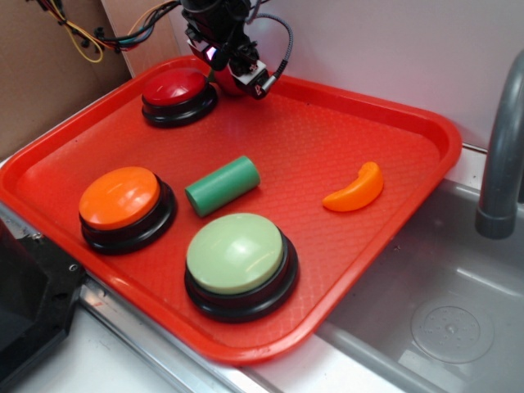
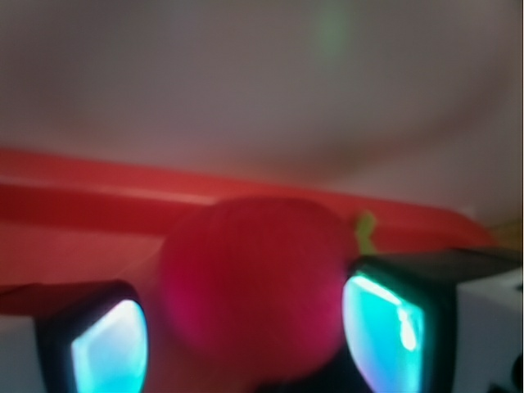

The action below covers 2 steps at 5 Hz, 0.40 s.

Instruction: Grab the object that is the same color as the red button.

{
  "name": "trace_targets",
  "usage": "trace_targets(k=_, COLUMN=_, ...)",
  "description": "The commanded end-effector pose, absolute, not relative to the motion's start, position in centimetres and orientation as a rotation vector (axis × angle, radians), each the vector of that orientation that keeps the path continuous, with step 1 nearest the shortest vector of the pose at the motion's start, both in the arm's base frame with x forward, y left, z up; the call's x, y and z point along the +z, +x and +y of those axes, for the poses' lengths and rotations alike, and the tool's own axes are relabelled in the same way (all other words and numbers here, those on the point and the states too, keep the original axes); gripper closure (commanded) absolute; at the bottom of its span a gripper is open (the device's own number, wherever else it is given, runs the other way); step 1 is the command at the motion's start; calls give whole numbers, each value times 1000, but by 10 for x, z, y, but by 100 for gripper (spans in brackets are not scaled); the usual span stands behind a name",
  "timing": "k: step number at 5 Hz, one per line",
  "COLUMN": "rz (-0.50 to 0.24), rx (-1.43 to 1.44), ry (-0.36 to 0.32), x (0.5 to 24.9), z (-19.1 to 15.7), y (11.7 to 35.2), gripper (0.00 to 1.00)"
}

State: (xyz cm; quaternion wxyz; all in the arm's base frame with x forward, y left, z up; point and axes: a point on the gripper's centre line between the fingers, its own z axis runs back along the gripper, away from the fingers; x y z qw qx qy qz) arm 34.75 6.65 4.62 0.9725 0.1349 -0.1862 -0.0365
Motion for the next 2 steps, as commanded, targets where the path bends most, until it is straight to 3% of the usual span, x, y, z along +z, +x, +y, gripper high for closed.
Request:
trace_targets(k=1, rz=-399, rx=-135, ry=277, x=55, z=75, y=366, gripper=0)
trace_targets(k=2, rz=-396, rx=-151, ry=268, x=57, z=74, y=362, gripper=100)
